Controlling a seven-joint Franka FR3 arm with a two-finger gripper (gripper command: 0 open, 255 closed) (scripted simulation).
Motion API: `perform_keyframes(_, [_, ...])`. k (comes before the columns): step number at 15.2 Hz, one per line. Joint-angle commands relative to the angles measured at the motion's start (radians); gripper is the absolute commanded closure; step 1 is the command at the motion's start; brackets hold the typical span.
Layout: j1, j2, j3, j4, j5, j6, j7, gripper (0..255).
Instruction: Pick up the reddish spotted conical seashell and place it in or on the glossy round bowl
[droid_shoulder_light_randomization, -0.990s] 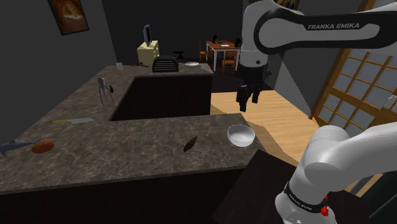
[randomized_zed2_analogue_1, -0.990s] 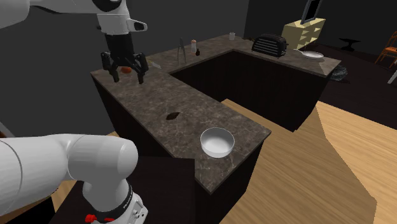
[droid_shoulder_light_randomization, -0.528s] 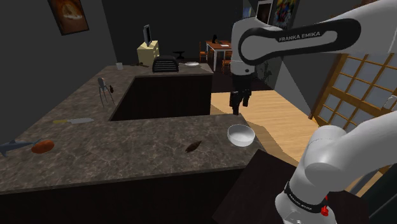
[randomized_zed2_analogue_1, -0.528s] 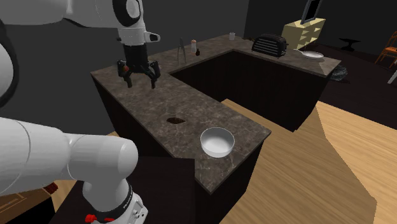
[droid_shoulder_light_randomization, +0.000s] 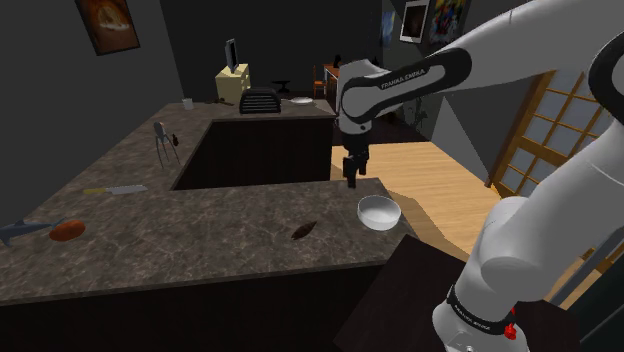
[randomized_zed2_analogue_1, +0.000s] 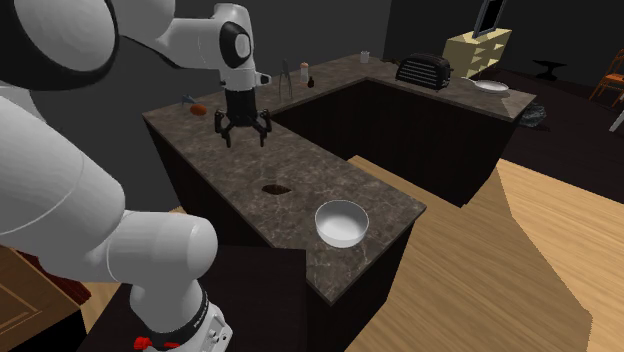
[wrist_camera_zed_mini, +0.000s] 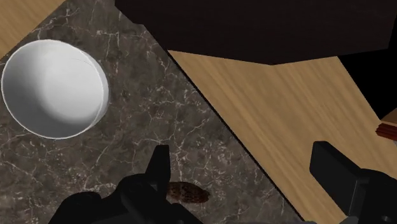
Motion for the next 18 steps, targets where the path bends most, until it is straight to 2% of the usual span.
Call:
perform_keyframes(1, [0.004, 0.085, -0.019, 0.03, 0.004, 0.045, -0.059, 0])
perform_keyframes(9, [0.011, 0.426, -0.038, 0.213, 0.062, 0.158, -0.264, 0])
perform_keyframes(18, [-0.017, 0.801, 0.006, 0.509, 0.114, 0.19, -0.446, 0])
